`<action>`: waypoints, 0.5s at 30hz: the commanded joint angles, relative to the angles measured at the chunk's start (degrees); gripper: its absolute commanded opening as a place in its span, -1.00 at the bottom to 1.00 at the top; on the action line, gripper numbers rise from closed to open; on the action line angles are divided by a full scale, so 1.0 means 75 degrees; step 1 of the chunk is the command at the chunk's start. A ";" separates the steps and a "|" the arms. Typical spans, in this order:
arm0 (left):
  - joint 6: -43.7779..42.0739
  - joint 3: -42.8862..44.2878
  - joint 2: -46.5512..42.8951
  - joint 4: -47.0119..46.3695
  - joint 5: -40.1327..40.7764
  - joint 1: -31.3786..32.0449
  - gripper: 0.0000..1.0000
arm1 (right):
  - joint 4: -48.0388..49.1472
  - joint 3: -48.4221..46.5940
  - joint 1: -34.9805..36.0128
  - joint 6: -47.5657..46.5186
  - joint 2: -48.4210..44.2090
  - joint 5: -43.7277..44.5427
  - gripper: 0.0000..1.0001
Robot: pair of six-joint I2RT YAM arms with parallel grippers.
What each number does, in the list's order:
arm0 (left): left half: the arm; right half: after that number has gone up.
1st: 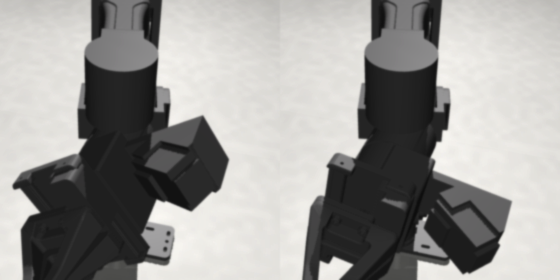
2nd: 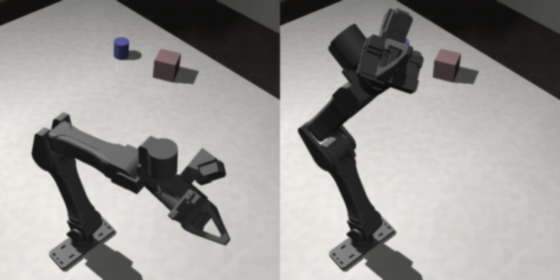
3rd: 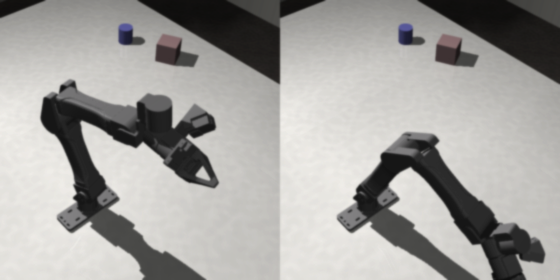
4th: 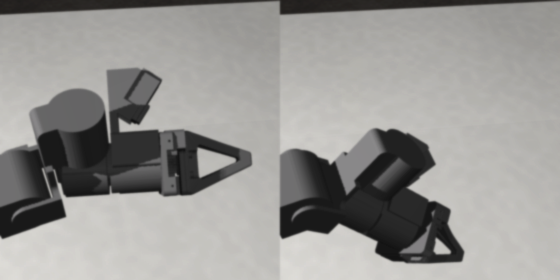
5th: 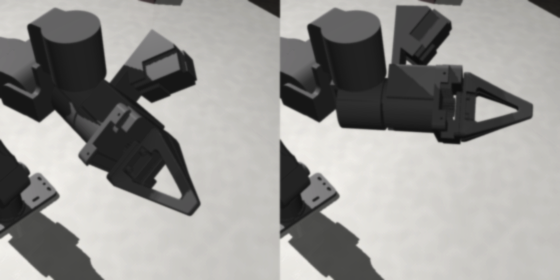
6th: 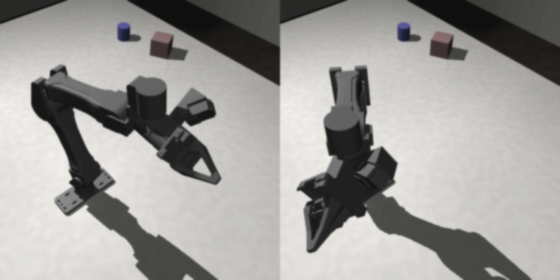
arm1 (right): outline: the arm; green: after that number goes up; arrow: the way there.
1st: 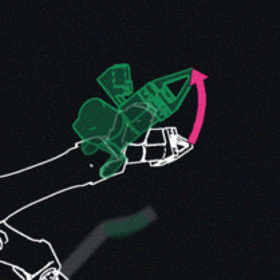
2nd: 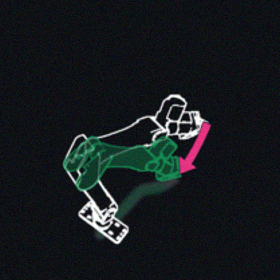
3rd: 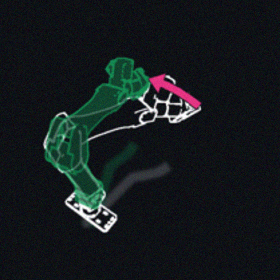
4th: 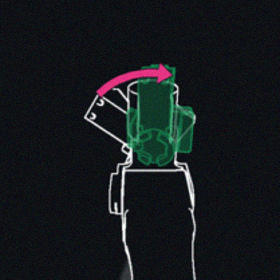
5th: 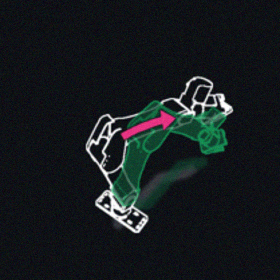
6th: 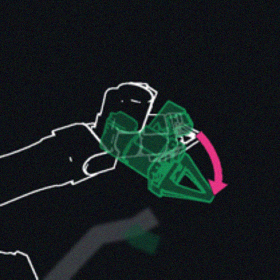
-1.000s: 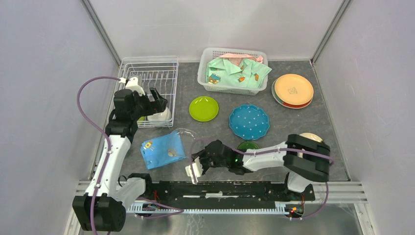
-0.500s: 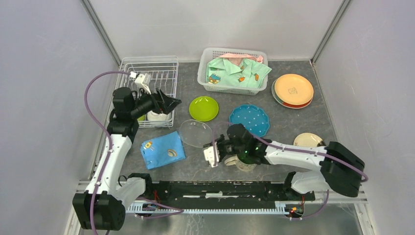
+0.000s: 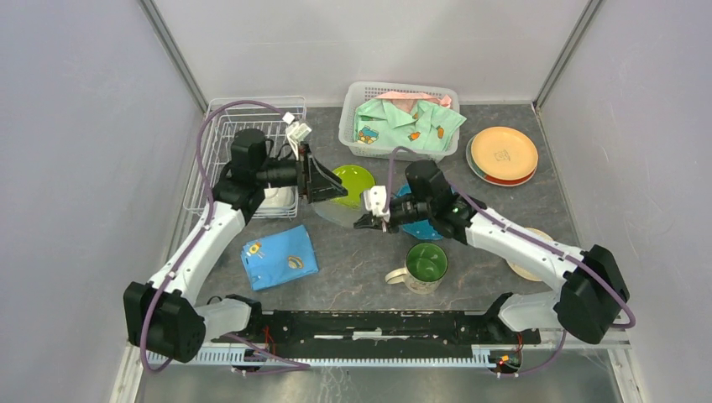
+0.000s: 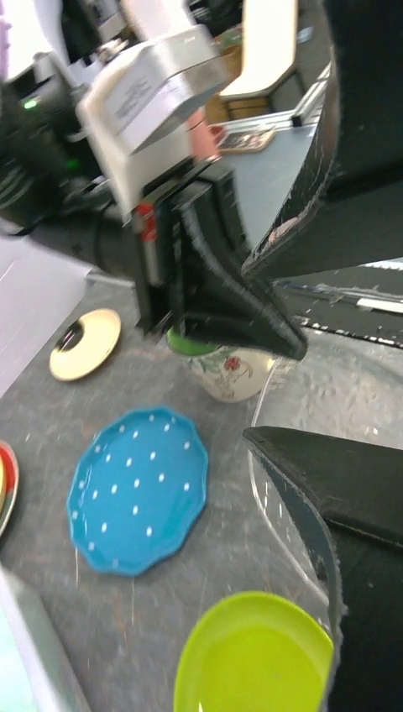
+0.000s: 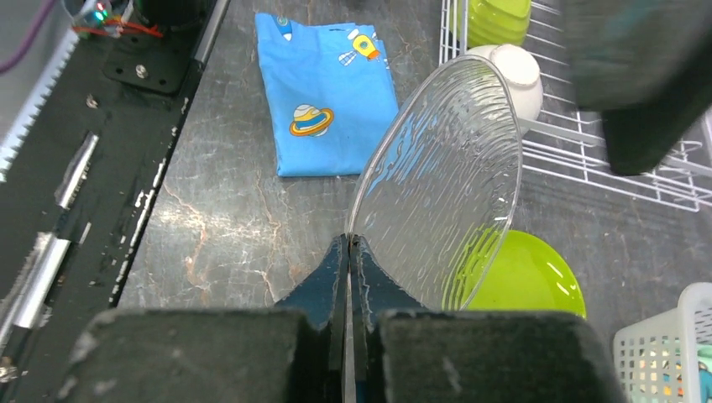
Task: Load the mixed dishes into the dish rack
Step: Pick up the plate at the center of the board.
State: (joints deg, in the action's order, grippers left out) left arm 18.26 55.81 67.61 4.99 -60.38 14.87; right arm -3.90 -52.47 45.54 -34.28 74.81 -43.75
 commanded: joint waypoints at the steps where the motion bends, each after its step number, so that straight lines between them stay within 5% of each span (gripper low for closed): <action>1: -0.1207 0.0706 0.0266 0.1048 -0.0703 0.0447 0.39 | -0.1091 -0.0927 -0.0432 0.0709 0.0202 -0.1315 -0.99; 15: -0.3288 0.1768 0.1333 0.3876 -0.1030 0.1276 0.22 | -0.1737 -0.1233 -0.1497 0.1311 0.0021 -0.2430 -0.99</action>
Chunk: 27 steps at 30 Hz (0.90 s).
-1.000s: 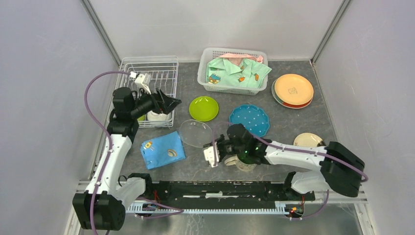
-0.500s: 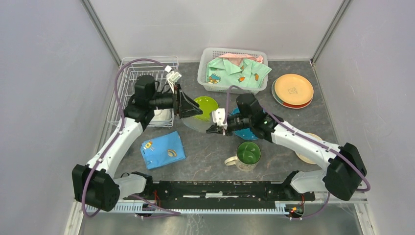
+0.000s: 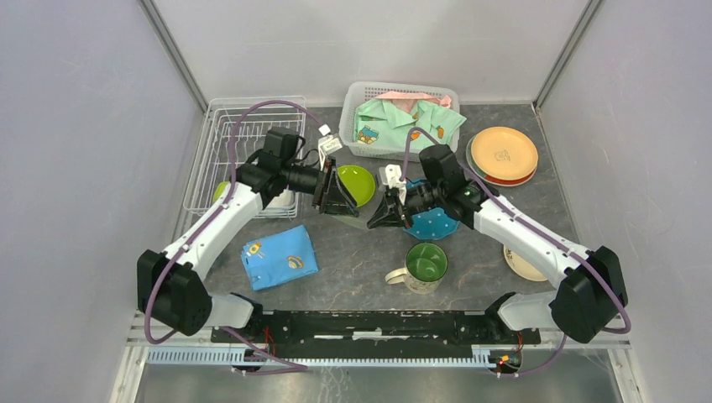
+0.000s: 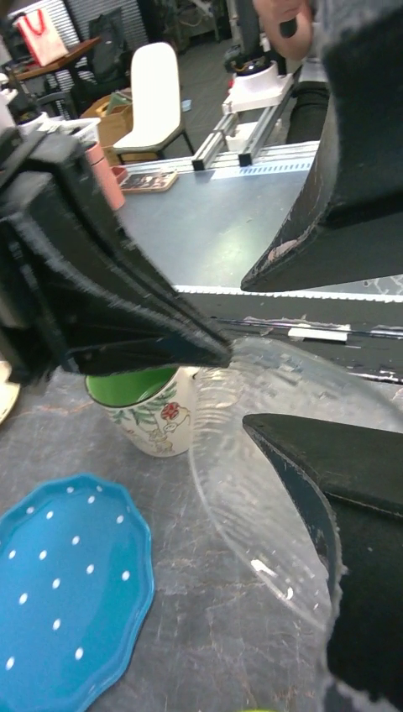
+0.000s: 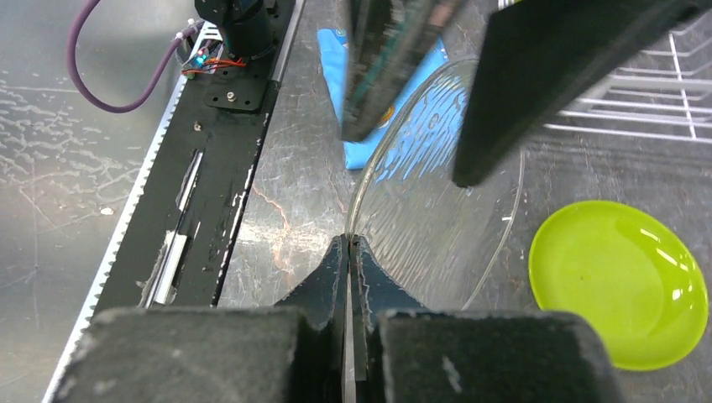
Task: Load the mixed dishes into the dish rack
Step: Pick up the plate at the center of the board.
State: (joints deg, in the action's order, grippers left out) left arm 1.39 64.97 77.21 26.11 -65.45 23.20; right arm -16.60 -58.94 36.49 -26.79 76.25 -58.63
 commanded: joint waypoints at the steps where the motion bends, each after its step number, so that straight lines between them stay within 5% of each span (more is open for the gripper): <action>1: -0.1248 0.0635 0.0094 0.1305 -0.0370 0.0210 0.22 | -0.0073 -0.0373 -0.0338 0.0302 -0.0142 -0.0507 -0.99; 9: -0.2052 0.1158 0.0809 0.2517 0.0206 0.0616 0.08 | -0.0179 -0.0357 -0.0563 0.0185 -0.0198 -0.0925 -0.99; 17: -0.2533 0.1612 0.1373 0.3270 0.0410 0.0970 -0.48 | 0.0173 -0.0221 -0.0712 0.0523 -0.0060 -0.0845 -0.99; 20: -0.2498 0.1610 0.1417 0.3281 0.0418 0.0989 -0.94 | 0.0251 -0.0227 -0.0729 0.0619 -0.0041 -0.0783 -0.99; 23: -0.2476 0.1621 0.1398 0.3281 0.0493 0.1002 -0.96 | 0.1140 -0.0027 -0.0729 0.1518 -0.0120 -0.0534 -0.99; 27: -0.1423 0.1442 0.1065 0.2381 0.1624 0.0996 -0.96 | 0.2018 0.0170 -0.0741 0.2816 -0.0338 0.0985 -0.53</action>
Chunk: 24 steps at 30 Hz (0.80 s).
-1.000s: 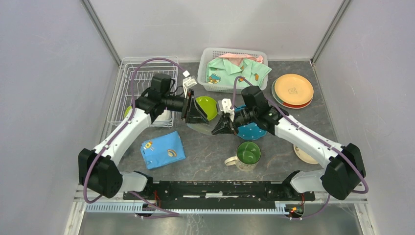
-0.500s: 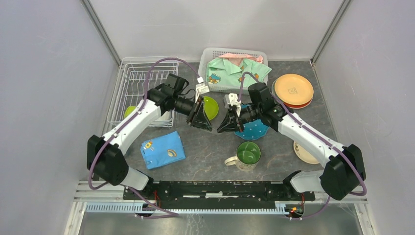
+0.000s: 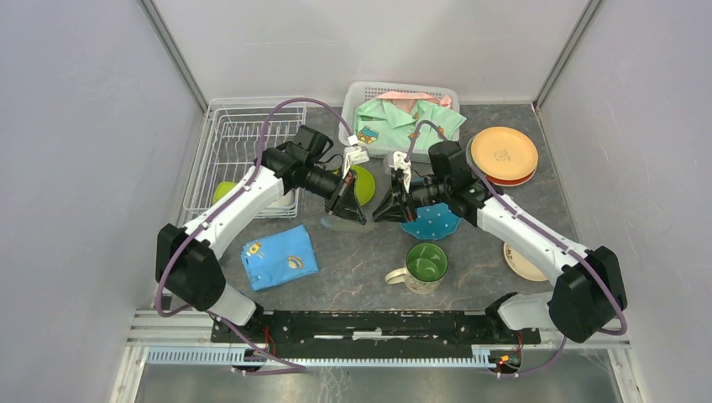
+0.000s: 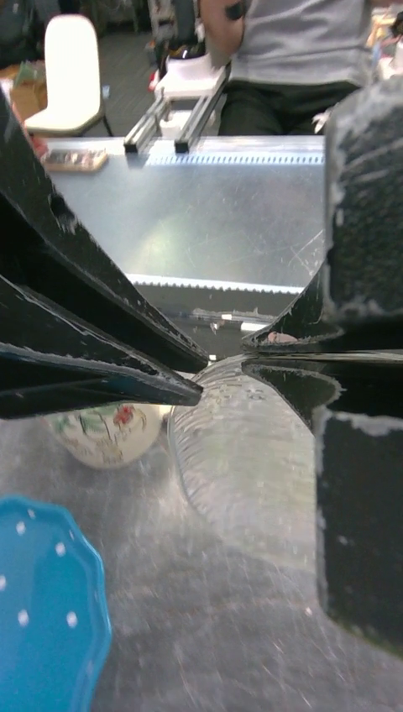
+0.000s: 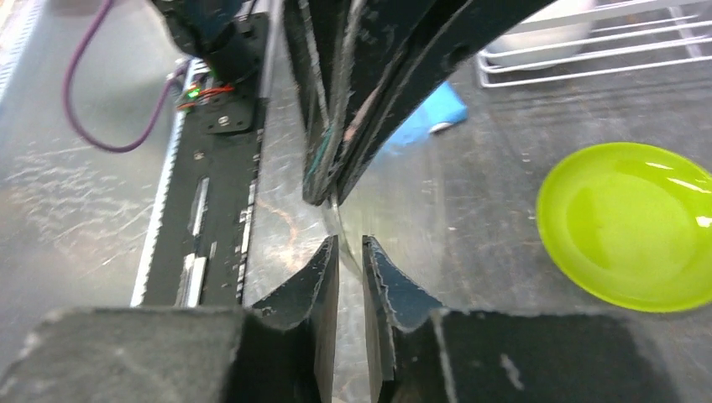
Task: Load the mixed dishes into the dish rack
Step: Pick up the plate at the center of the board, then insert the plate into the dish rack.
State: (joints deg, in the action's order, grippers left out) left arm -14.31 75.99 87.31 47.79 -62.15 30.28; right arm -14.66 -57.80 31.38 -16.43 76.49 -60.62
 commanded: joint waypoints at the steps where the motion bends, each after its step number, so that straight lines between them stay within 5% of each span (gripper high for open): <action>1: 0.0903 -0.0072 -0.0382 -0.0687 0.1440 0.0052 -0.95 | 0.1893 0.0141 -0.0065 0.1647 -0.0507 0.1723 -0.33; 8: 0.2751 -0.0024 -0.0761 -0.1774 0.4226 0.0041 -0.96 | 0.2328 0.0874 -0.0061 0.2544 -0.1682 0.3773 0.91; 20: 0.3724 0.1093 -0.0882 -0.4318 1.0078 0.0014 -0.96 | 0.2521 0.2627 -0.0050 0.3656 -0.2855 0.6428 0.96; 24: 0.3714 0.1298 -0.0562 -0.4988 1.0993 -0.0192 -0.96 | 0.2598 0.2849 -0.0053 0.4391 -0.3329 0.7924 0.96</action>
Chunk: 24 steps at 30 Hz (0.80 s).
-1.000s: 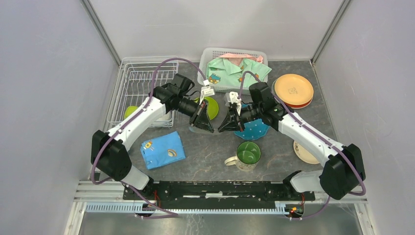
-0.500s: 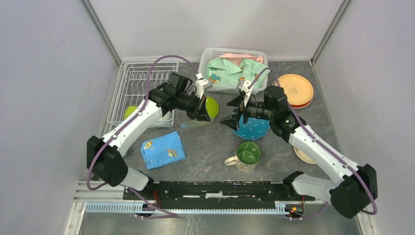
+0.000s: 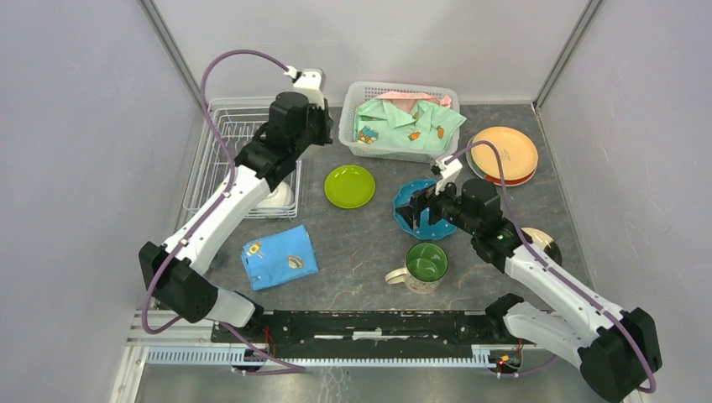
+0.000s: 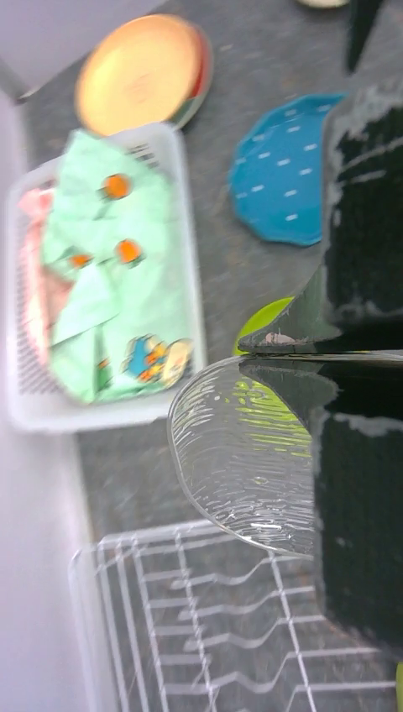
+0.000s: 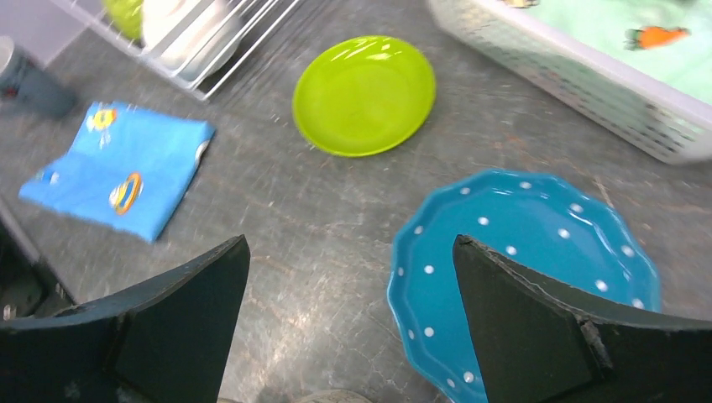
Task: Load the mixed dishes into the dish rack
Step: Insert the plate into the dish rack.
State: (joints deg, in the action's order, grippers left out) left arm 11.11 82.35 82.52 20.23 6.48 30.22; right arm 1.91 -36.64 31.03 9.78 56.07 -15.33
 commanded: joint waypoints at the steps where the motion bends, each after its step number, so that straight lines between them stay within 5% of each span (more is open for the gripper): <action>1: 0.0427 0.0582 0.0219 -0.1335 0.1818 -0.0324 -0.96 | 0.0299 0.0066 -0.0006 0.1259 -0.0676 0.2407 0.96; 9: 0.2151 0.0811 0.1045 -0.1739 0.0602 -0.2136 -0.96 | -0.0528 0.0135 -0.0008 0.0903 -0.0770 0.2917 0.96; 19: 0.2867 0.0568 0.1871 -0.3151 -0.0264 -0.2989 -0.96 | -0.1383 -0.0206 -0.0018 0.1152 -0.0395 0.2948 0.96; 24: 0.3628 0.0311 0.2225 -0.3869 -0.1223 -0.3393 -0.96 | -0.1754 -0.0331 -0.0010 0.1639 -0.0259 0.3854 0.96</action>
State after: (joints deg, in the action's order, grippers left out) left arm 31.27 85.60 97.56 -0.36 4.34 7.05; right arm -9.43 -35.81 31.03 18.83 53.36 8.01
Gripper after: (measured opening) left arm 0.044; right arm 0.982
